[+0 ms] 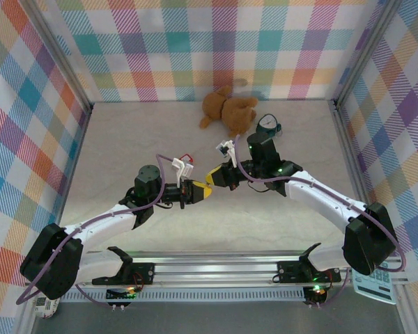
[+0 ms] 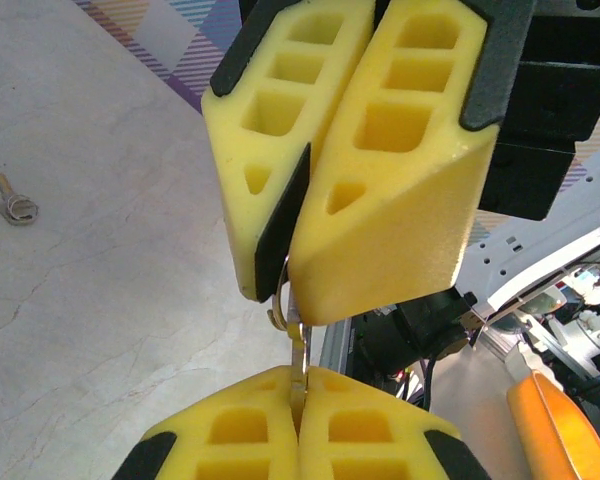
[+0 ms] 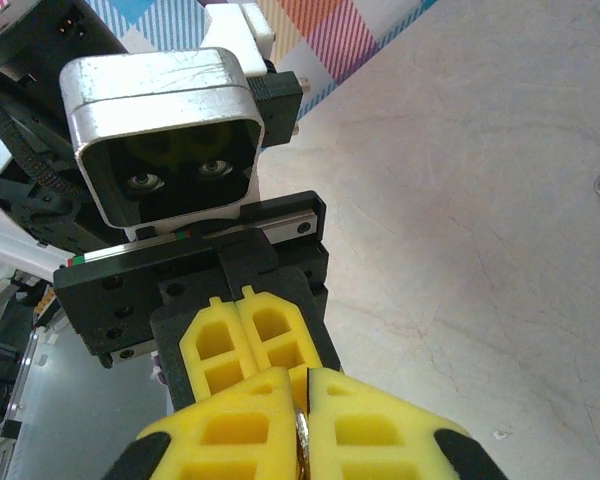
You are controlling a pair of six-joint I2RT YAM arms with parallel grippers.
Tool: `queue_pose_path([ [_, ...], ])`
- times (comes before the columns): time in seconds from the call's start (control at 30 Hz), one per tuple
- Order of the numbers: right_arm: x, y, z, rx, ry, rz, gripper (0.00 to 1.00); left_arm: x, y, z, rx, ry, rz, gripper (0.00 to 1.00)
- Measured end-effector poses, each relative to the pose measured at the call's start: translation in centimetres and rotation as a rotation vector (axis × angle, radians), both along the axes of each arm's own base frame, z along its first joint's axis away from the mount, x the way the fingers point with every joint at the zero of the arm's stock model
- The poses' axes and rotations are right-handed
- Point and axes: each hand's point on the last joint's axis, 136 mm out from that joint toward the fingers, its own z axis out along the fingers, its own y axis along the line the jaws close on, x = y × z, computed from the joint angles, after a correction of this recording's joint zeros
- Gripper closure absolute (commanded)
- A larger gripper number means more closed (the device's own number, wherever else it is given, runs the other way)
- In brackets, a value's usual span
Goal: Unlock with the key
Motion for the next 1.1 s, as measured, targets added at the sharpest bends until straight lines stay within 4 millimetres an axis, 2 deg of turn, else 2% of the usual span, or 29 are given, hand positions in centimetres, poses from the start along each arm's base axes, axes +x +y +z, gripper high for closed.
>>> queue_pose_path([
  [0.07,0.0,0.0,0.0,-0.002,-0.003,-0.004,0.94,0.1,0.1,0.0,0.000,0.001,0.003,0.82],
  [0.13,0.1,0.0,0.0,-0.008,-0.009,-0.017,0.95,0.4,0.2,-0.1,0.003,0.006,0.020,0.78],
  [0.2,0.3,-0.1,0.3,-0.011,-0.025,-0.038,0.95,0.8,0.4,-0.1,0.005,0.004,0.039,0.60],
  [0.3,0.9,-0.4,0.8,-0.018,-0.051,-0.083,0.96,1.4,0.7,0.0,0.008,-0.006,0.077,0.48],
  [0.6,3.9,-1.8,0.2,-0.106,-0.106,-0.271,0.95,2.0,3.3,2.4,-0.014,-0.134,0.262,0.30],
  [0.7,4.9,-2.4,-0.1,-0.136,-0.127,-0.330,0.95,2.7,5.1,2.3,-0.021,-0.158,0.389,0.26],
  [0.8,5.6,-3.0,-0.4,-0.162,-0.139,-0.377,0.95,4.1,6.8,0.7,0.013,-0.127,0.525,0.26],
  [0.9,6.1,-3.5,-0.4,-0.181,-0.152,-0.419,0.95,5.5,8.0,-0.8,0.067,-0.077,0.632,0.31],
  [1.0,6.6,-4.5,-0.4,-0.195,-0.169,-0.475,0.94,7.0,8.3,-2.1,0.131,-0.019,0.688,0.37],
  [1.1,7.1,-6.0,-1.1,-0.223,-0.168,-0.558,0.95,8.8,7.6,-3.1,0.210,0.028,0.703,0.41],
])
